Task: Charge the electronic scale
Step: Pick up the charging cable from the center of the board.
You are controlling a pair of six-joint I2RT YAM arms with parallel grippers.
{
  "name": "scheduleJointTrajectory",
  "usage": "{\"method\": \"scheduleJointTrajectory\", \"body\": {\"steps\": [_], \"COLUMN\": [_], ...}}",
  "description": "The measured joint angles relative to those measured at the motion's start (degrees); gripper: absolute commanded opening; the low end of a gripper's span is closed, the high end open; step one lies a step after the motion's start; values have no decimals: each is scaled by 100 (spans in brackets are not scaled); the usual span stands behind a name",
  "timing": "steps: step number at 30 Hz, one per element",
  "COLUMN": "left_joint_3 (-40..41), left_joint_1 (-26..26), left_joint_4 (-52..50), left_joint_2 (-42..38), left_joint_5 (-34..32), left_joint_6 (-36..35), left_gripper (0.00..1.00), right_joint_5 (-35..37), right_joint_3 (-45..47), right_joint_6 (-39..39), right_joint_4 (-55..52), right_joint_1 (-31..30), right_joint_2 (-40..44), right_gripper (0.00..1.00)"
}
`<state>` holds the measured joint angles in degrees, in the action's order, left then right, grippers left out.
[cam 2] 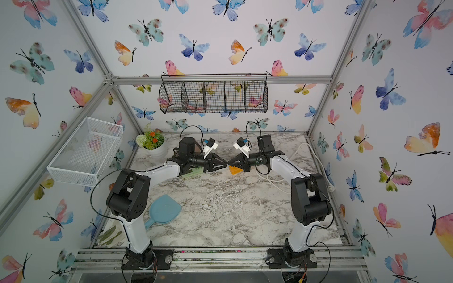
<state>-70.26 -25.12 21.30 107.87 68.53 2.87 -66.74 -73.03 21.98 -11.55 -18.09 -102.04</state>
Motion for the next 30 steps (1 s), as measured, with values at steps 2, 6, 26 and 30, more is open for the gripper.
{"method": "scheduleJointTrajectory", "body": {"steps": [2, 6, 26, 30], "left_joint_3": [50, 175, 236, 236], "left_joint_1": [2, 28, 70, 70], "left_joint_4": [118, 199, 323, 376], "left_joint_2": [0, 0, -4, -7], "left_joint_5": [-2, -9, -72, -70], "left_joint_6": [59, 98, 151, 214], "left_gripper": [48, 45, 29, 16], "right_joint_5": [2, 2, 4, 9], "right_joint_3": [0, 2, 2, 2], "right_joint_6": [-2, 0, 216, 286], "right_joint_4": [2, 2, -166, -262], "right_joint_1": [0, 0, 0, 0], "right_joint_2": [0, 0, 0, 0], "right_gripper": [3, 3, 5, 5]}}
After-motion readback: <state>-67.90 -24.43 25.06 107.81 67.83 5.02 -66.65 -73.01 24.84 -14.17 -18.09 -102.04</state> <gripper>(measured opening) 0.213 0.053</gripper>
